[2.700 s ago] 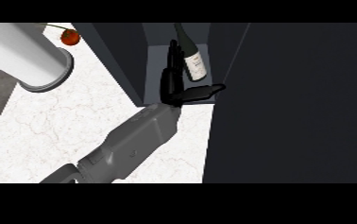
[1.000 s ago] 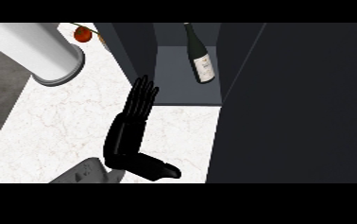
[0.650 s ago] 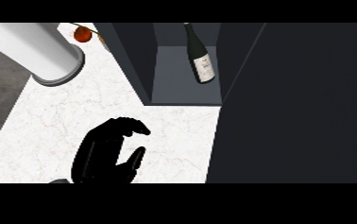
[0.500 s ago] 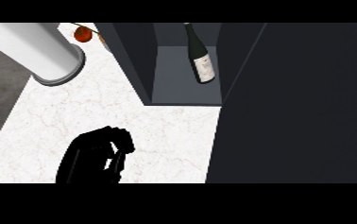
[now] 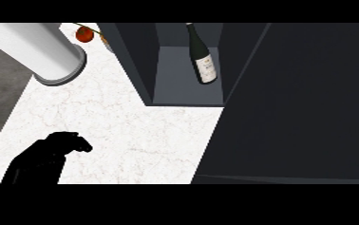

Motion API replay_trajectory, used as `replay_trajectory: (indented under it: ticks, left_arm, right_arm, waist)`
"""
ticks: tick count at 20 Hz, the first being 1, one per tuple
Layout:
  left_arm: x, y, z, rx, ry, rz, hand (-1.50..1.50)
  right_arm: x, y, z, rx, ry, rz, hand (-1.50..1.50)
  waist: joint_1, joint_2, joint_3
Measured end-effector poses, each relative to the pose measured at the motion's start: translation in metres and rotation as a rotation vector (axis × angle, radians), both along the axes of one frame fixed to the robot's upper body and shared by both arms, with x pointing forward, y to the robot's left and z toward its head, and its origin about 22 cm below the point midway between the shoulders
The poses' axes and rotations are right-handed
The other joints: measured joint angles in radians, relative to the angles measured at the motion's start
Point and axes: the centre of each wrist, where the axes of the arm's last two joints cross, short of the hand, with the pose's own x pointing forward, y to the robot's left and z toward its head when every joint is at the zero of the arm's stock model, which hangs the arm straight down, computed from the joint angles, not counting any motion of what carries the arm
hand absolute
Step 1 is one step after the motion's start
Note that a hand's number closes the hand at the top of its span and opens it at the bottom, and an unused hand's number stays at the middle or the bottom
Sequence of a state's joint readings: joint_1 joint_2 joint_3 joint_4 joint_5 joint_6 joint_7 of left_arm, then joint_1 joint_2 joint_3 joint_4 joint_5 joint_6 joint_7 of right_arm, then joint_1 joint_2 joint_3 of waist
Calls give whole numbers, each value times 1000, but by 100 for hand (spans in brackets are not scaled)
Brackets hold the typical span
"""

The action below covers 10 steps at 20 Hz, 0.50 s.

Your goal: Pick up the wine, place it into the cabinet and close the cabinet

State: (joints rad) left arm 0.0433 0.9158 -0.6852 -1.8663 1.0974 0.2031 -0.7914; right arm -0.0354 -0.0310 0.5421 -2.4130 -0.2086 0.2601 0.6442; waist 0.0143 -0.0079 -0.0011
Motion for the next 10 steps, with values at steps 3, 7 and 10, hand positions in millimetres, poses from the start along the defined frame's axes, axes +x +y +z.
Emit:
replay_trajectory:
  ticks: [3, 7, 10]
  left_arm:
    - [-9, 21, 1, -23, 5, 26, -150]
    - [-11, 45, 7, -42, 10, 69, -150]
    - [-14, 63, 7, -32, 15, 94, -150]
  right_arm:
    - [-5, 14, 4, -13, 10, 4, 150]
    - [-14, 35, 7, -56, 5, 25, 150]
    - [-17, 51, 8, -63, -2, 20, 150]
  waist:
    - [4, -1, -1]
    - [10, -4, -2]
    - [17, -5, -3]
